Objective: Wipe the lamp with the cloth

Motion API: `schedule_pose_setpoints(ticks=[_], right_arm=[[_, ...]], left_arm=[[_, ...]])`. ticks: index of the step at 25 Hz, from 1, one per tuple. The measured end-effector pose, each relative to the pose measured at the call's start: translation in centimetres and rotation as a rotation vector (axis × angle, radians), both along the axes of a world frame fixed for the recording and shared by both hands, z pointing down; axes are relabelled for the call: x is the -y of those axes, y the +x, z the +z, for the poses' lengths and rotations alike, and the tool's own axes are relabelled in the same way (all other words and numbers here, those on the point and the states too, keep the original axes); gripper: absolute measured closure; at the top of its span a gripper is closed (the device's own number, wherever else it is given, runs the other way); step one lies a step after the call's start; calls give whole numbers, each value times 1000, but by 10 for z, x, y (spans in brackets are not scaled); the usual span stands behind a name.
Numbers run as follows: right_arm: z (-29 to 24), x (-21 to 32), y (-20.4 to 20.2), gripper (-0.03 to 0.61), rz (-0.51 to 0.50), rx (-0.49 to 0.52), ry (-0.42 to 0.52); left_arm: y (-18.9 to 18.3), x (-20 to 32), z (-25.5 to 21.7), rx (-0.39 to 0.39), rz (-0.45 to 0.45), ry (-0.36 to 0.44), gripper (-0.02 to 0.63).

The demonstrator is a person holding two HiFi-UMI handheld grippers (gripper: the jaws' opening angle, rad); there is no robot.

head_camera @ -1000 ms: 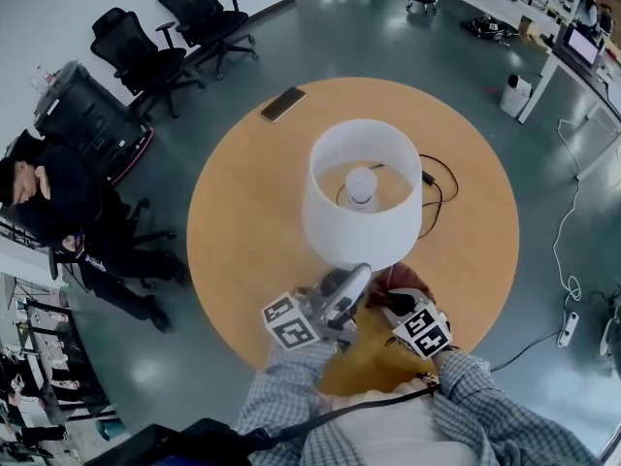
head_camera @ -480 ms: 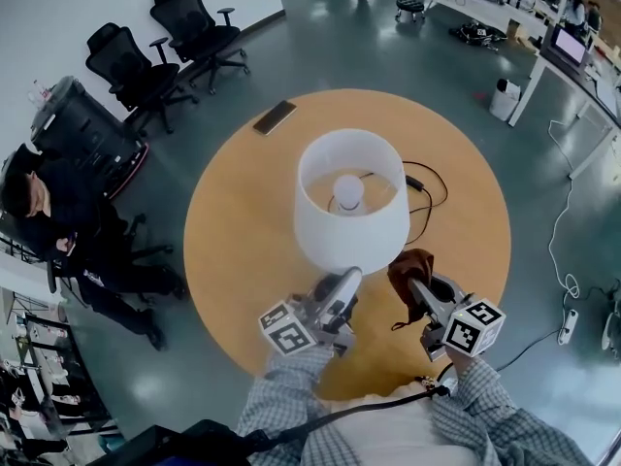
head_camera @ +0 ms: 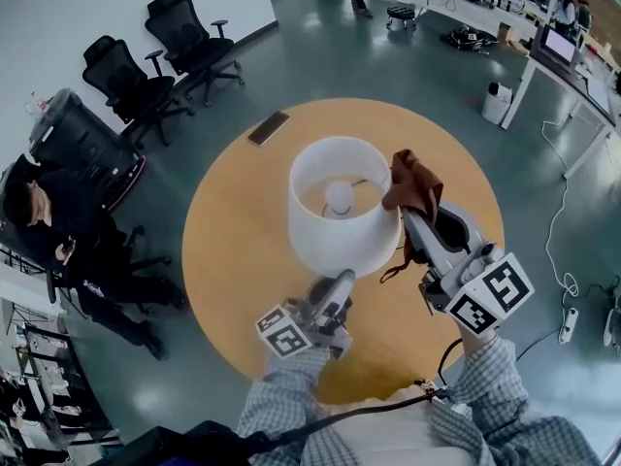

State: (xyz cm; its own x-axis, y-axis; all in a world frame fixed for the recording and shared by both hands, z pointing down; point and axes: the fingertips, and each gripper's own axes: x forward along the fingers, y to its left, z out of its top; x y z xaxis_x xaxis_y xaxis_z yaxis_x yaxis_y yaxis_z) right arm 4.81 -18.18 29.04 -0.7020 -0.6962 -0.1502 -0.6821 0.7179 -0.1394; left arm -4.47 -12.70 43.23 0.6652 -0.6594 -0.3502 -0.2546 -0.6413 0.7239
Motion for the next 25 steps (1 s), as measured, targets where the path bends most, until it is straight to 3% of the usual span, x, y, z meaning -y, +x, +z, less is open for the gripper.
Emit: schedule_pose_setpoints(ticks=[5,15,25], right_arm=[[22,-6,-22,518,-29,-4,-22],[105,-13,-7,518,-16,-3,-227],[50,27,13,518,-5,-21,-117]], left_arm=[[1,0,0,2,-3,-2,509],[1,0,0,2,-6,-3,509],[3,0,0,8,-5,-6,508]])
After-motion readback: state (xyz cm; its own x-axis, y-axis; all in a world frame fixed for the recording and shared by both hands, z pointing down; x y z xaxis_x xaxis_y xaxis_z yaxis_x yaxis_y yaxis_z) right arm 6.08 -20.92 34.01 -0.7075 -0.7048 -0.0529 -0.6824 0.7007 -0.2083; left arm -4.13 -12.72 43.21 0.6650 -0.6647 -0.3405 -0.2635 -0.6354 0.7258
